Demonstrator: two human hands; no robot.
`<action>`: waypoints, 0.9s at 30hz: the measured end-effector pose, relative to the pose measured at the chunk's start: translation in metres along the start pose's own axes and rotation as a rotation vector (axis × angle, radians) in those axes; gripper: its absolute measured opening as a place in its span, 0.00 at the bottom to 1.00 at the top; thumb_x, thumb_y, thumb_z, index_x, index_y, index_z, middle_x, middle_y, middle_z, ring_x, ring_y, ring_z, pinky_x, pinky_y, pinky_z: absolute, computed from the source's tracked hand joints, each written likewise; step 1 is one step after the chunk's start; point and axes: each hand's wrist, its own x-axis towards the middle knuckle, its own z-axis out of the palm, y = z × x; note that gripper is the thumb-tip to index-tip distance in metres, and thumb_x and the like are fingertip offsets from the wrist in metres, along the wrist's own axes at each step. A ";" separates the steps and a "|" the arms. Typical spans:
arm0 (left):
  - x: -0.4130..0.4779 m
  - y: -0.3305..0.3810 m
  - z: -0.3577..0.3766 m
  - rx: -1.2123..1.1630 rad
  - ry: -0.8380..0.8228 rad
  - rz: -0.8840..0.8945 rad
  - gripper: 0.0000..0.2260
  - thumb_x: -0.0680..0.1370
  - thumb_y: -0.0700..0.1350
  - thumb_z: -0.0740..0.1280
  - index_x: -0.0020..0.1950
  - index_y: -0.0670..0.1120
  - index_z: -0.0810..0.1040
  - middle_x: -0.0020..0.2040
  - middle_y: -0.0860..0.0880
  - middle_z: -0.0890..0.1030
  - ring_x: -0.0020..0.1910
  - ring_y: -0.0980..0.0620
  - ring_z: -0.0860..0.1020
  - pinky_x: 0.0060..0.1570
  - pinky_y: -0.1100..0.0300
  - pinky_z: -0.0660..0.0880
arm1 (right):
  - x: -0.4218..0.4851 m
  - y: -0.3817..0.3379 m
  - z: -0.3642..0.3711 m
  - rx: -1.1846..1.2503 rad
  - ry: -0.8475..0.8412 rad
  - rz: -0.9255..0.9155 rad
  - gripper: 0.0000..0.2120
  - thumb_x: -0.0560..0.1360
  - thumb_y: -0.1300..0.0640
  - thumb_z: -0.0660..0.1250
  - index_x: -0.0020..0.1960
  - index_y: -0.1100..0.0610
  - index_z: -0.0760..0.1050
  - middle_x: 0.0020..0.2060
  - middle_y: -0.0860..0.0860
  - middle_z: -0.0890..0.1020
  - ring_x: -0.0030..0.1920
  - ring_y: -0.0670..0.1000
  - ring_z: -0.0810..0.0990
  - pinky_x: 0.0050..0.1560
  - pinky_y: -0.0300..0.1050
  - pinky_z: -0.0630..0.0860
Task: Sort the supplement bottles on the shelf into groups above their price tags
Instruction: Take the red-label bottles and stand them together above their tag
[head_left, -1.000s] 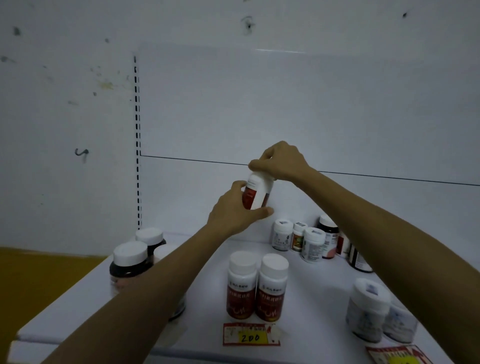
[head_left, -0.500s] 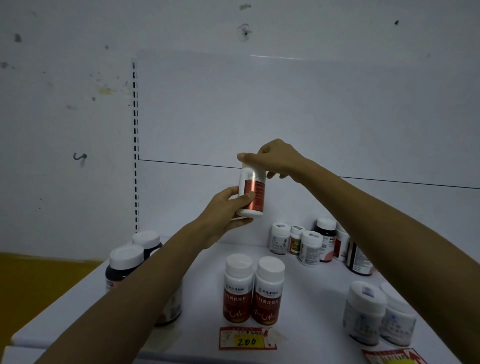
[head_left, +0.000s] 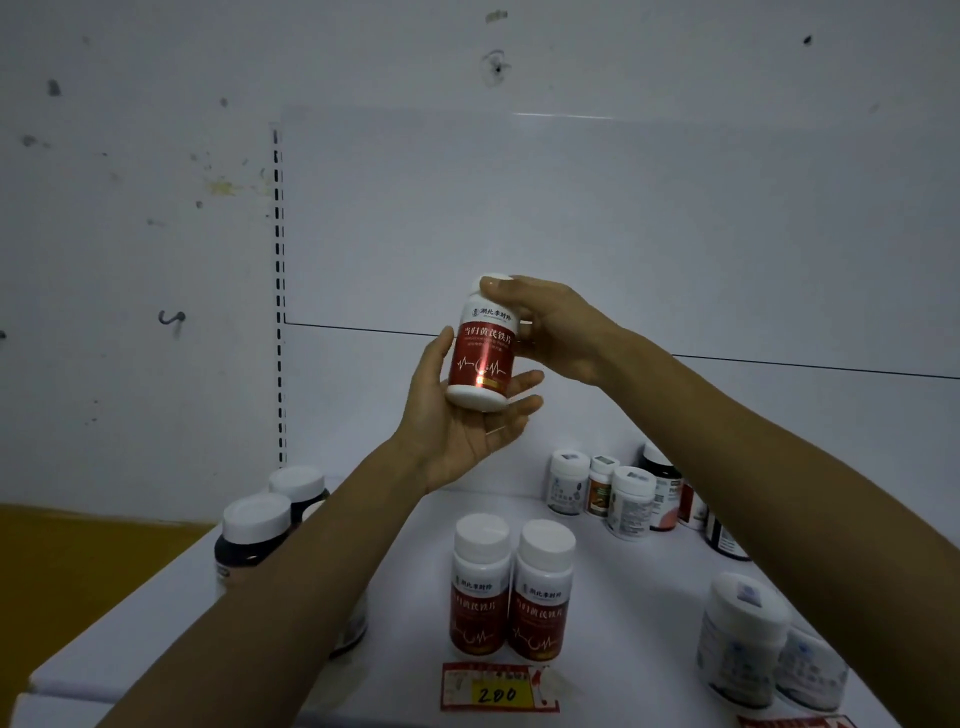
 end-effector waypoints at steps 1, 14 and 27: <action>0.001 -0.001 -0.001 0.032 0.028 0.014 0.27 0.76 0.63 0.54 0.62 0.43 0.73 0.50 0.40 0.81 0.38 0.46 0.82 0.36 0.59 0.80 | 0.001 0.001 0.001 -0.041 0.027 -0.002 0.14 0.75 0.50 0.67 0.57 0.57 0.76 0.51 0.52 0.80 0.49 0.53 0.79 0.49 0.45 0.78; -0.005 -0.008 -0.011 0.897 0.422 0.022 0.22 0.79 0.58 0.56 0.69 0.49 0.62 0.65 0.46 0.72 0.57 0.48 0.74 0.56 0.52 0.72 | -0.004 0.018 -0.010 -0.396 0.056 0.102 0.09 0.73 0.58 0.69 0.52 0.56 0.77 0.52 0.50 0.79 0.49 0.49 0.80 0.46 0.44 0.80; -0.017 -0.010 -0.029 1.526 0.237 -0.413 0.44 0.70 0.49 0.73 0.76 0.51 0.46 0.74 0.44 0.63 0.67 0.44 0.69 0.53 0.55 0.72 | -0.031 0.090 0.015 -0.617 -0.251 0.364 0.13 0.72 0.60 0.71 0.56 0.60 0.77 0.52 0.55 0.82 0.51 0.52 0.82 0.49 0.45 0.81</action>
